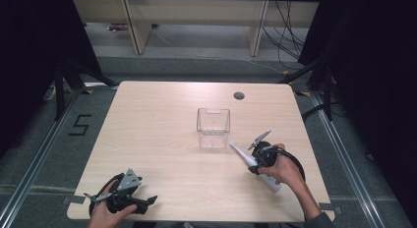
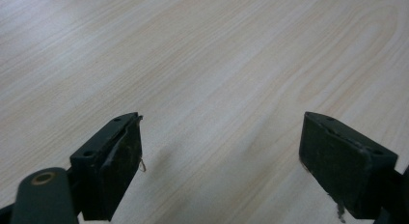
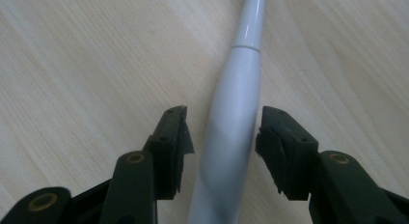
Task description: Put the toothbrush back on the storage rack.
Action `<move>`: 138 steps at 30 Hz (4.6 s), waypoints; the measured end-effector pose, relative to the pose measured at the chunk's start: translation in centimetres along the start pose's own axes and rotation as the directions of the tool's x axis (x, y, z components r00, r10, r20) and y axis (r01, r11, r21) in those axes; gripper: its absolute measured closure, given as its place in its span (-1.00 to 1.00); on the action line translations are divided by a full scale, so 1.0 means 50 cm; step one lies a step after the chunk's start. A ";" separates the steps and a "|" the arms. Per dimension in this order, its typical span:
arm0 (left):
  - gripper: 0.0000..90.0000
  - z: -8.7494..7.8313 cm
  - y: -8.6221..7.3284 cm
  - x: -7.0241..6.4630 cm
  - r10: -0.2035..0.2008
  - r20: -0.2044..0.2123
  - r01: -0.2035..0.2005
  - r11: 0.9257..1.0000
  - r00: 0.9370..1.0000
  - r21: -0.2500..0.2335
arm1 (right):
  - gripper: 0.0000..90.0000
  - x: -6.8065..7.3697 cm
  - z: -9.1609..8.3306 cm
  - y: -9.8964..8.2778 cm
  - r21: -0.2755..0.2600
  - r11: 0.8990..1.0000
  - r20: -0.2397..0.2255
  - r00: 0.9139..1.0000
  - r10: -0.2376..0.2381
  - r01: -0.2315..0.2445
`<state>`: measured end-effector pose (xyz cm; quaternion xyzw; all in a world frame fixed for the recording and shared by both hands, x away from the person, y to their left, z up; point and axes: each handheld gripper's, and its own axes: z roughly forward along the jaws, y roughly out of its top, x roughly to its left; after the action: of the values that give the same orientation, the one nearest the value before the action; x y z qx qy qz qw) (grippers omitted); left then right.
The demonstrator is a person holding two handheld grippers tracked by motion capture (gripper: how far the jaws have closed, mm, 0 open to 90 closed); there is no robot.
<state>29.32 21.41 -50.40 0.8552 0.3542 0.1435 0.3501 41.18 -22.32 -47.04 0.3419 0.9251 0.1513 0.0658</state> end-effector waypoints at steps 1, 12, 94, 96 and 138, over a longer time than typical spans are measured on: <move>-0.67 0.000 0.000 0.001 -0.001 -0.001 0.001 1.000 1.000 -0.003 | 0.18 -0.002 0.001 0.000 0.002 1.000 0.004 1.000 -0.004 0.004; -0.67 0.000 -0.001 0.002 -0.002 -0.003 0.002 1.000 1.000 -0.002 | 0.29 -0.009 0.006 0.010 0.034 0.999 -0.019 1.000 -0.018 0.018; -0.67 -0.006 0.002 0.003 -0.010 -0.006 0.010 1.000 1.000 -0.028 | 0.49 -0.068 -0.114 -0.021 -0.111 0.994 0.006 1.000 0.002 -0.001; -0.67 -0.006 0.001 0.002 -0.009 -0.005 0.009 1.000 1.000 -0.025 | 0.49 -0.076 -0.129 -0.025 -0.189 0.982 0.001 1.000 -0.013 0.013; -0.67 -0.009 0.004 0.004 0.012 0.003 -0.012 1.000 1.000 -0.020 | 0.49 -0.117 -0.170 0.064 -0.651 0.754 -0.018 0.995 0.095 -0.084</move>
<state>29.36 21.69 -49.91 0.8541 0.3468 0.1477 0.3584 45.64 -25.81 -37.88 0.3427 0.7971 0.4632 0.1805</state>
